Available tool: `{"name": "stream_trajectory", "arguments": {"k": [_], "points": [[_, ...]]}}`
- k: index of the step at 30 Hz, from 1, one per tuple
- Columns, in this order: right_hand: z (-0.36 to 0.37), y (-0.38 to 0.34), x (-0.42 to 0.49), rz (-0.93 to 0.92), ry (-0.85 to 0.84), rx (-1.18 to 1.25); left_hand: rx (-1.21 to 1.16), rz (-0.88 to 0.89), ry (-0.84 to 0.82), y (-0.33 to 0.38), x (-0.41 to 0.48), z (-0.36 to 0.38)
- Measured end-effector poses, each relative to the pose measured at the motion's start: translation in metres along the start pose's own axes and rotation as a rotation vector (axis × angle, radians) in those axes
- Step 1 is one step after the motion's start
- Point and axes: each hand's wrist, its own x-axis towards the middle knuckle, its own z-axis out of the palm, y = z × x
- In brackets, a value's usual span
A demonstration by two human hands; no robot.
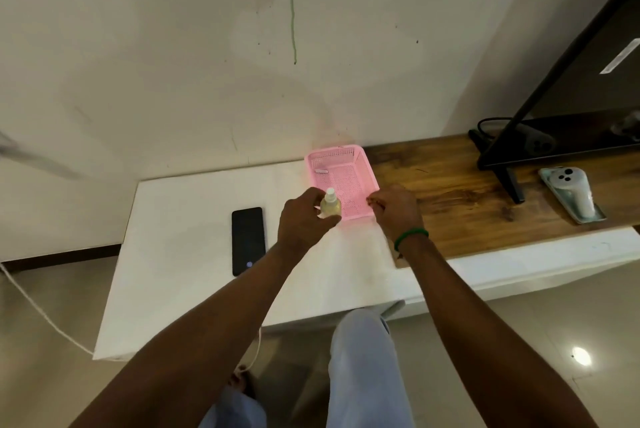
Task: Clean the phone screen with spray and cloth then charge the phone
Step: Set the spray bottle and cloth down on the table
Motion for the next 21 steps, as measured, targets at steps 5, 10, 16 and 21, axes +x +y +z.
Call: {"name": "stream_trajectory", "arguments": {"k": [5, 10, 16, 21], "points": [[-0.022, -0.002, 0.044, -0.009, 0.015, -0.017, 0.002, 0.032, 0.038, 0.014, 0.037, -0.009], [-0.016, 0.002, 0.077, 0.013, -0.048, -0.021, 0.023, 0.018, 0.062, 0.013, 0.068, -0.005], [0.014, 0.005, 0.105, 0.029, -0.157, -0.020, 0.037, -0.020, 0.063, -0.002, 0.096, 0.008], [0.046, 0.004, 0.126, 0.023, -0.242, -0.097, 0.075, -0.055, 0.069, -0.015, 0.115, 0.016]]}}
